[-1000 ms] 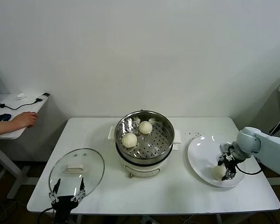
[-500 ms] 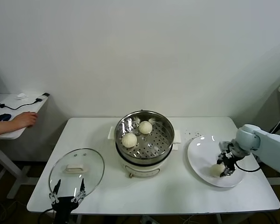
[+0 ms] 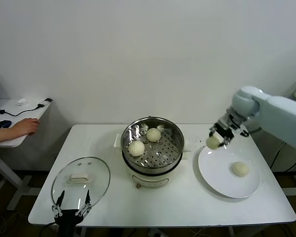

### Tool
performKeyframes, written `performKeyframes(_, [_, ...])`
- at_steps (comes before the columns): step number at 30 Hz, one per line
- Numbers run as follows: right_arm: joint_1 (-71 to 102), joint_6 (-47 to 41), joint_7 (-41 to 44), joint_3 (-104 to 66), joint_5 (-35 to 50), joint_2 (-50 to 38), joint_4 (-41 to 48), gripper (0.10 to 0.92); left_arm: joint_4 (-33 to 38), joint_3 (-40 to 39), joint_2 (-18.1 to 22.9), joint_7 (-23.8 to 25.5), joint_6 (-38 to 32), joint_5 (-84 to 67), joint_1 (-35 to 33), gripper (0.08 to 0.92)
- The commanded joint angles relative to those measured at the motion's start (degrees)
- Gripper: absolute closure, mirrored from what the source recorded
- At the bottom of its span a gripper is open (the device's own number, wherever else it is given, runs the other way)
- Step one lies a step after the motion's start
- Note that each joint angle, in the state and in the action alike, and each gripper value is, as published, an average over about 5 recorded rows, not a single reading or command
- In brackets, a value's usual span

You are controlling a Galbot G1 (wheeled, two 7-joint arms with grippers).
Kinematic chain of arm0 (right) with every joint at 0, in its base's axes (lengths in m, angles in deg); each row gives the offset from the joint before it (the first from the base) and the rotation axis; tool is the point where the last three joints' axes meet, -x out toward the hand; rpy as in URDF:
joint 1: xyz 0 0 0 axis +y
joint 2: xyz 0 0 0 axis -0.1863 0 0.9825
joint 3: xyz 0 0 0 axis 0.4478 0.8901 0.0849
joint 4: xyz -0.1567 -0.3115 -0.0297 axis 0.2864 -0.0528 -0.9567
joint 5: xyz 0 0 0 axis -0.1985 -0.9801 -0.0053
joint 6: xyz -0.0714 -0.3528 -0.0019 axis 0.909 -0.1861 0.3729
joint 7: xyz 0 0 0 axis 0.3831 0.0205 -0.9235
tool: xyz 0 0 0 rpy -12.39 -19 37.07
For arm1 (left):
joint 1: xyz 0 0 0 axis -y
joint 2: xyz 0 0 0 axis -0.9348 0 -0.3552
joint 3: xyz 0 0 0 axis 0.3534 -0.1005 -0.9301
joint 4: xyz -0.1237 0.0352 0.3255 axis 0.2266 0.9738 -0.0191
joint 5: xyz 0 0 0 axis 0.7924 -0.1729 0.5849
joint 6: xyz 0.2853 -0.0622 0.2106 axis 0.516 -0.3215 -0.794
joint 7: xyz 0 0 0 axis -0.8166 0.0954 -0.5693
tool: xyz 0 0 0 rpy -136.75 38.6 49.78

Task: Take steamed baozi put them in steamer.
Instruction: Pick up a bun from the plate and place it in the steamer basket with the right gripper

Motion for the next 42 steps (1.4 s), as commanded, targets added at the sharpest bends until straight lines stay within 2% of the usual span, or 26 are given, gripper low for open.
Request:
performKeyframes(1, [-13.3, 18.4, 3.0, 0.1, -8.3, 16.1, -0.9, 0.448, 1.5, -0.6, 0.0, 0.1, 0.0, 0.7, -0.8, 0.177])
performKeyframes(7, [-6.8, 20.6, 1.9, -1.2, -12.8, 24.4, -2.5, 0.445, 1.6, -0.9, 0.1, 0.0, -0.1, 1.7, -0.9, 0.177])
performKeyframes(13, [-0.6, 21.9, -0.6, -0.7, -16.9, 28.0, -4.1, 0.44, 1.1, -0.5, 0.1, -0.1, -0.2, 1.5, -1.3, 0.177])
performKeyframes(22, [6.4, 21.3, -1.2, 1.1, -16.0, 28.6, -5.8, 0.44, 0.1, 0.4, -0.3, 0.1, -0.1, 1.3, -1.4, 0.177])
performKeyframes(42, [7.4, 18.9, -1.6, 3.4, -13.9, 26.7, -6.7, 0.42, -1.0, 0.2, -0.9, 0.4, -0.1, 1.6, -1.0, 0.177])
